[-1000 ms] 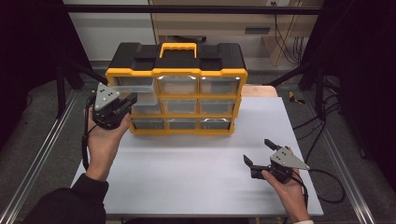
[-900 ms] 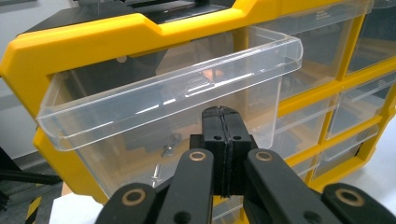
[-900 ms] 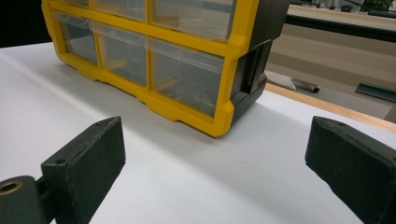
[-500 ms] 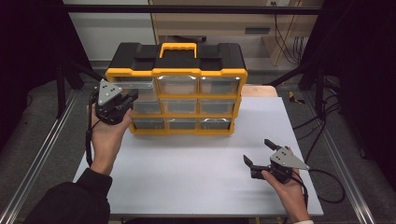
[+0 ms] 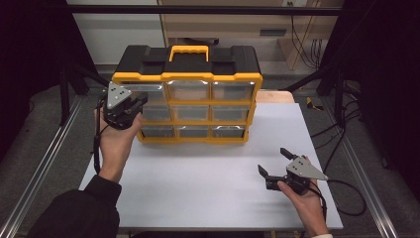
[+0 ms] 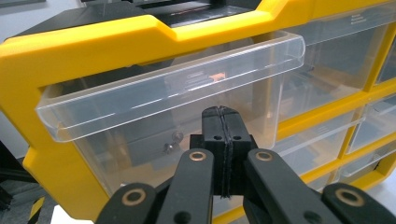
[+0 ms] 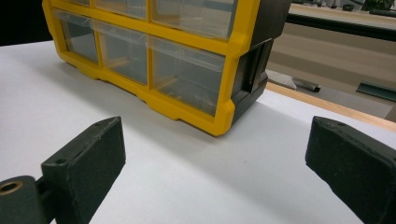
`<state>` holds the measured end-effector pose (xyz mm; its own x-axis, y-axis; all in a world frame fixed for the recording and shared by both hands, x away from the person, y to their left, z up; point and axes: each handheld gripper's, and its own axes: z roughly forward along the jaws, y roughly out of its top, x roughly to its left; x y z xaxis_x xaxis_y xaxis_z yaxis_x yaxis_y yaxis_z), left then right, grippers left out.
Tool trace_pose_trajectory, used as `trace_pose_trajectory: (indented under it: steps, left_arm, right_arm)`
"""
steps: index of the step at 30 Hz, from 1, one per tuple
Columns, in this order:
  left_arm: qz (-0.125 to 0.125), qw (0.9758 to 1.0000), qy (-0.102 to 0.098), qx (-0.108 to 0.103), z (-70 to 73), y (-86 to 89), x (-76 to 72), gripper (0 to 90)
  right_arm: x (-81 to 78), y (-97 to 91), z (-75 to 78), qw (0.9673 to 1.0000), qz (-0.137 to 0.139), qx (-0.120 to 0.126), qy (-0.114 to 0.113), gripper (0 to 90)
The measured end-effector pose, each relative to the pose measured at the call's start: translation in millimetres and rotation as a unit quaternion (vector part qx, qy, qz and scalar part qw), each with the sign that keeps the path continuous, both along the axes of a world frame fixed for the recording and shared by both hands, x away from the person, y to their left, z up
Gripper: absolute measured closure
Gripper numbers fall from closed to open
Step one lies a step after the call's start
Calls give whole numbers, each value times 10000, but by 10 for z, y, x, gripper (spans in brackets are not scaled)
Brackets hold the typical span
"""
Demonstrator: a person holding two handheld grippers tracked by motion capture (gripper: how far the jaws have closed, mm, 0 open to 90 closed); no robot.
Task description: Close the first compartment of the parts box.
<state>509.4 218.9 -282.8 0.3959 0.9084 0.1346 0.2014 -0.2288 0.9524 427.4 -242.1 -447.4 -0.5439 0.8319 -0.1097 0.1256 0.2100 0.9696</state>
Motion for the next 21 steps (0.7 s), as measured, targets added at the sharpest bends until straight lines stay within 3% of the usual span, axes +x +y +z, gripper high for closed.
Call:
trace_pose_trajectory:
  steps: [21]
  left_arm:
    - [65,10000,32,-11,-24,23,109,897]
  right_arm:
    - [0,1,-1,10000,7,-4,9,50]
